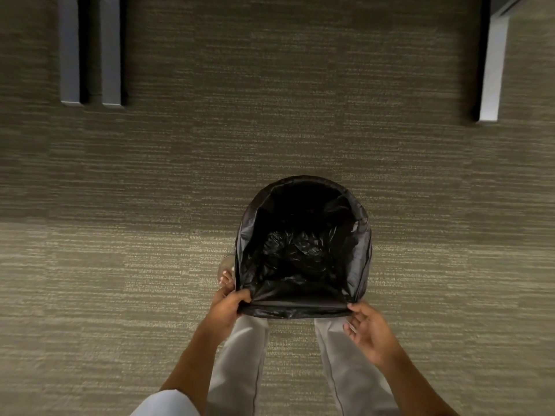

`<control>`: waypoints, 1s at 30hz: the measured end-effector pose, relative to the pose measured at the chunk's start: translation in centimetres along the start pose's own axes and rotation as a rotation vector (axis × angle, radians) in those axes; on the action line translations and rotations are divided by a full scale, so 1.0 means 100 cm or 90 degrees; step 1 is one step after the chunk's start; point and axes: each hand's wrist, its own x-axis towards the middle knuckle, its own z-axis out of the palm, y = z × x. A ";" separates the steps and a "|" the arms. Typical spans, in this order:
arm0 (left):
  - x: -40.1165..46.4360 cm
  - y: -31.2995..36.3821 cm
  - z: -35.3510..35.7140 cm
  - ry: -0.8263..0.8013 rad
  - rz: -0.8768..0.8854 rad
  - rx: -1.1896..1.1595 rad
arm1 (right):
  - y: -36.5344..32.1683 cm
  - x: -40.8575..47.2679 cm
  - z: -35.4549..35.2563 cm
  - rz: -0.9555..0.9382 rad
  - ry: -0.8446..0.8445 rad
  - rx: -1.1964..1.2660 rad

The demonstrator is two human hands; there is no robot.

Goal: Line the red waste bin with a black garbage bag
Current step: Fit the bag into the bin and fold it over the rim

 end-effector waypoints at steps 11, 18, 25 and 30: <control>0.008 -0.004 -0.007 -0.009 0.020 0.143 | -0.009 0.006 0.006 -0.064 0.087 -0.102; 0.026 -0.006 -0.002 0.072 0.032 0.437 | -0.008 0.016 0.010 -0.117 0.157 -0.441; 0.043 0.001 0.011 0.061 -0.016 0.694 | -0.020 0.033 0.019 -0.088 0.175 -0.616; 0.052 0.005 0.022 0.154 -0.012 0.421 | -0.026 0.042 0.021 -0.036 0.175 -0.292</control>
